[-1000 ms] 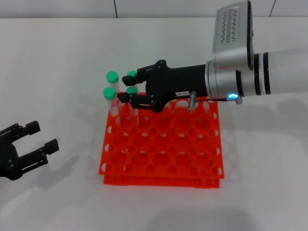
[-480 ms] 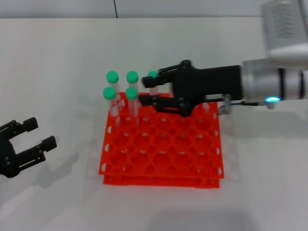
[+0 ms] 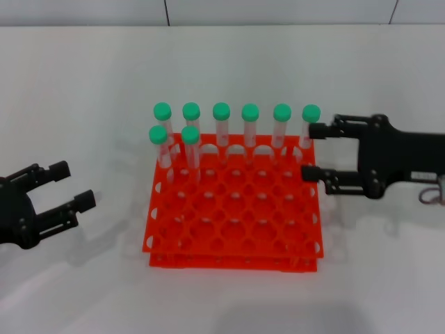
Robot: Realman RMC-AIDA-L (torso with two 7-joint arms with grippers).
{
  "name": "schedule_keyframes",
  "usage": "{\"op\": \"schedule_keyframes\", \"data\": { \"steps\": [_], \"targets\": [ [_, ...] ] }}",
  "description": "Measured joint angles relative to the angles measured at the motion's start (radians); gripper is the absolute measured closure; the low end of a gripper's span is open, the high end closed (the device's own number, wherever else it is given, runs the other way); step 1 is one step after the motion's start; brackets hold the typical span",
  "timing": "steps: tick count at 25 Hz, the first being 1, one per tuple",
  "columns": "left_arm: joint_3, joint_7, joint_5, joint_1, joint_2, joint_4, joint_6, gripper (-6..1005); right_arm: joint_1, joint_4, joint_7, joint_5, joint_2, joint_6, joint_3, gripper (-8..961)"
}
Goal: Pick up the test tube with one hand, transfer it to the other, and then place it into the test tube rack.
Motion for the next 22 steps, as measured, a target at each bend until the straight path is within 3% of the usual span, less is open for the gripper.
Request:
{"op": "schedule_keyframes", "data": {
  "steps": [4, 11, 22],
  "targets": [
    [-0.002, -0.015, 0.033, -0.02, 0.002, 0.0, 0.033, 255, -0.034, 0.069, -0.028, -0.016, -0.007, -0.001, 0.024, 275],
    [-0.001, -0.095, 0.12, -0.084, 0.021, -0.002, 0.098, 255, -0.028, 0.13, -0.038, -0.044, -0.019, -0.016, 0.02, 141],
    [-0.003, -0.117, 0.142, -0.095, 0.031, 0.005, 0.114, 255, -0.028, 0.142, -0.038, -0.109, -0.023, -0.025, 0.025, 81]
  ]
}}
